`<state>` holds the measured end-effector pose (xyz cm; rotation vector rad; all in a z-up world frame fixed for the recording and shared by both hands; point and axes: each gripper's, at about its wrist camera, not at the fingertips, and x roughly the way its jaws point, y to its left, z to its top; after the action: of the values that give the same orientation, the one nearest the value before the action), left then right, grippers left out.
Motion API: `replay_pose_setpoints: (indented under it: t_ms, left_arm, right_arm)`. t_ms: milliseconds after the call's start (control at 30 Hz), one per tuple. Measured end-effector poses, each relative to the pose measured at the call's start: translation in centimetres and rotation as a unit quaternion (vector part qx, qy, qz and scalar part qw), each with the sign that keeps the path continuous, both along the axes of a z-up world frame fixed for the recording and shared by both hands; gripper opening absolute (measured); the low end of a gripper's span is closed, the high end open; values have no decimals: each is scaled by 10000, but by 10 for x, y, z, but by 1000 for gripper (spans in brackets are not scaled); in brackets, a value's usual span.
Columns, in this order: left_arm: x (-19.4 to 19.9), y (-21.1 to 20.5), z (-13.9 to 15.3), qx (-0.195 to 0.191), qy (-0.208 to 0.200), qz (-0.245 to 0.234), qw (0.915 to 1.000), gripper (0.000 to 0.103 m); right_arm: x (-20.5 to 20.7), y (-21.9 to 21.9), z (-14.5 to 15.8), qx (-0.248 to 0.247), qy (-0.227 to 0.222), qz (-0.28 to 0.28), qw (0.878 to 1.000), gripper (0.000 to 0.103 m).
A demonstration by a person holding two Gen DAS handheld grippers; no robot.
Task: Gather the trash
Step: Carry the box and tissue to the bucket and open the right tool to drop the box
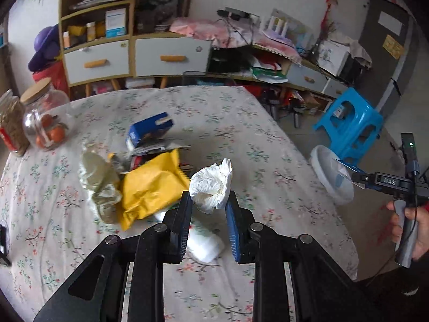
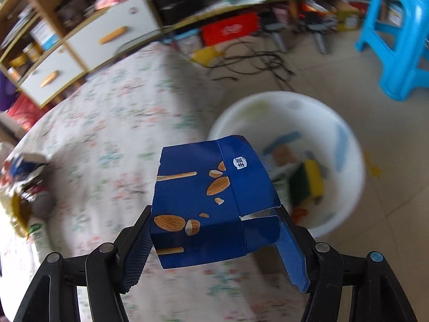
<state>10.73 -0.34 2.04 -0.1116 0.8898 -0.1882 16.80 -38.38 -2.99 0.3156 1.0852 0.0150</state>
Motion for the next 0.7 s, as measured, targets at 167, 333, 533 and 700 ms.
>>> replay_pose_setpoints:
  t_ms: [167,333,533,700]
  left_arm:
    - [12,-59,0,-27,72,-563,9984,26]
    - [22,-117,-3,-32,115,-1002,9949,26]
    - [39,-173,-16,-55,228,-1414,9897,26]
    - [57,-213,-34,-111,470,-1654,9850,26]
  right_arm:
    - [1,-40,-9,112,113,-427,9990,72]
    - [6,-58,-15,296,139,-405,9986,75]
    - [1,-71,-13,108,237,-588,9979,81]
    - [-13,-90,-5,-123,178,-763,9969,81]
